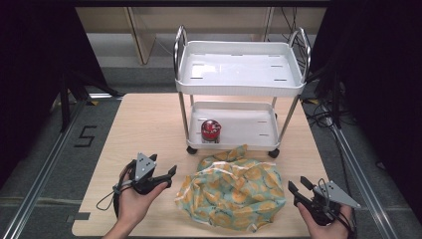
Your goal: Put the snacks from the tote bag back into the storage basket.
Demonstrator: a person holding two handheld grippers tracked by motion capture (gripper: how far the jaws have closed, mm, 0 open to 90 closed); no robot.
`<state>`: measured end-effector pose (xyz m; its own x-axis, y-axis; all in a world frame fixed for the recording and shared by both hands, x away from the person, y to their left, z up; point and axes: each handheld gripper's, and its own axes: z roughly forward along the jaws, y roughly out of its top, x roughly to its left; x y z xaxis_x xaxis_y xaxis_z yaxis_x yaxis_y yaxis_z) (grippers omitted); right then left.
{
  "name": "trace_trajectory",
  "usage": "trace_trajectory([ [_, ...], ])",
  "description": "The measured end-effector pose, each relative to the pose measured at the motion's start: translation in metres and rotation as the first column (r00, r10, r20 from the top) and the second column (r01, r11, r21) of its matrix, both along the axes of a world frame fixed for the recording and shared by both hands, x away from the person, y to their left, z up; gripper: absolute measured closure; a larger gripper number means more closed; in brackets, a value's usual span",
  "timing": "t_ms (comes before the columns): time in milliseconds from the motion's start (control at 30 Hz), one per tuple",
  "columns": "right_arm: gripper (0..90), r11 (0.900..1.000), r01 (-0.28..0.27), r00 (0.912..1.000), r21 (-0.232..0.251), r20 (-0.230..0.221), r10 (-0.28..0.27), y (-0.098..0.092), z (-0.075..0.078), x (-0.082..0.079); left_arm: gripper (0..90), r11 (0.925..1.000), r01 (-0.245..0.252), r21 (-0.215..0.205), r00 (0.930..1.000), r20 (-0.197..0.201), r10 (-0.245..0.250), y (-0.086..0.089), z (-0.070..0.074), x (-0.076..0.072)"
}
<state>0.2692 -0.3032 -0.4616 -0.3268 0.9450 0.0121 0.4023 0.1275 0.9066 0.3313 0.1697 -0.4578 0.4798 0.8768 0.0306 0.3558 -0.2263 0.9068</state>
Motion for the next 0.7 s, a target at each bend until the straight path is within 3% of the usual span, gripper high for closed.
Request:
trace_trajectory([
  [367,52.0,1.0,0.002,1.0,0.01,-0.008,-0.002,0.0,0.0,0.0,23.4,0.9998,-0.008,0.016,0.9999,-0.007,0.008,0.016,-0.009,-0.009],
  [567,52.0,1.0,0.003,0.9999,0.013,-0.011,-0.003,0.001,0.0,0.0,23.4,0.9998,-0.015,0.011,0.9996,-0.025,0.016,0.027,-0.021,-0.012],
  [700,52.0,1.0,0.014,0.9992,0.022,-0.037,-0.013,0.002,0.0,-0.001,23.5,0.9993,-0.033,0.018,0.9986,-0.04,0.034,0.036,-0.03,-0.014],
])
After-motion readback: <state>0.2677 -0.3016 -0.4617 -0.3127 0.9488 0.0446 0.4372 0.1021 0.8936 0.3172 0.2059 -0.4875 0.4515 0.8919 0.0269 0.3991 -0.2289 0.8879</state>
